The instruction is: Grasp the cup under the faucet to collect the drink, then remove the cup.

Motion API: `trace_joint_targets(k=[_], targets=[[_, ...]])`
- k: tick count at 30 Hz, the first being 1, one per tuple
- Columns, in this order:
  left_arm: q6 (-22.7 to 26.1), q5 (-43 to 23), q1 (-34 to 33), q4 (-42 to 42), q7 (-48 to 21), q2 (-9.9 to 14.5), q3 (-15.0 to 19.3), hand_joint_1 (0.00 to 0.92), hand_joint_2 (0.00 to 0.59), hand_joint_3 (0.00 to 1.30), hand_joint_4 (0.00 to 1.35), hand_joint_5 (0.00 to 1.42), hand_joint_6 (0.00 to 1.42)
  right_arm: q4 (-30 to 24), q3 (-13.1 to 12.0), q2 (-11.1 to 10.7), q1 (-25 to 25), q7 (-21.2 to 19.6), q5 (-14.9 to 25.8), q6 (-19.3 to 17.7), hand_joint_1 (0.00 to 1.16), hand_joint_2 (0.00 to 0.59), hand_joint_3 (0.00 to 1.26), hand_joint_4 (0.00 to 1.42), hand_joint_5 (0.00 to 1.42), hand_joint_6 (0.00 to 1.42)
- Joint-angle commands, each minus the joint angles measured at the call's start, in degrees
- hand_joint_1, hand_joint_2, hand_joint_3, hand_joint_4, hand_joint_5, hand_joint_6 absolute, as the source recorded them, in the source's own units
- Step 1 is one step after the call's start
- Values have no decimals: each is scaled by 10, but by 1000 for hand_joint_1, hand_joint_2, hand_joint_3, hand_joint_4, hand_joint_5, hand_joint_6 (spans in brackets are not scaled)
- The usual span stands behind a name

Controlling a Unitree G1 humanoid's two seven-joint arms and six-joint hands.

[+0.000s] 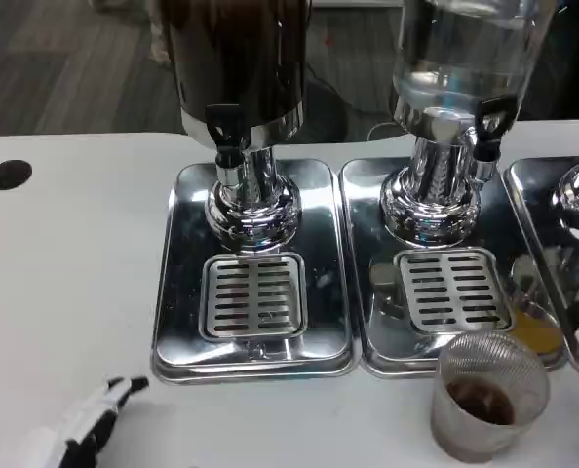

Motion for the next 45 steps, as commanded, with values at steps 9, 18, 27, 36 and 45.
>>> trace_joint_targets(k=[9, 18, 27, 36, 45], targets=[[-53, 98, -25, -50, 67, -18, 11, 0, 101, 84, 0, 26, 250, -171, 17, 41, 45, -172, -313, 168, 379, 551, 106, 0, 0, 0], [-20, 180, -43, -72, 38, -21, -13, 0, 73, 64, 0, 0, 179, -258, 27, 48, 86, -217, -389, 269, 7, 562, 87, 0, 0, 0], [8, 201, -42, -69, 30, -24, -19, 0, 102, 51, 0, 0, 170, -254, 18, 27, 85, -230, -383, 295, 8, 586, 98, 0, 0, 0], [25, 201, -45, -74, 23, -22, -15, 0, 113, 40, 0, 0, 169, -208, 17, 5, 79, -251, -372, 304, 14, 586, 97, 0, 0, 0], [29, 196, -42, -79, 15, -20, -10, 0, 114, 39, 0, 0, 169, -185, 21, -3, 86, -272, -361, 296, 18, 586, 97, 0, 0, 0]])
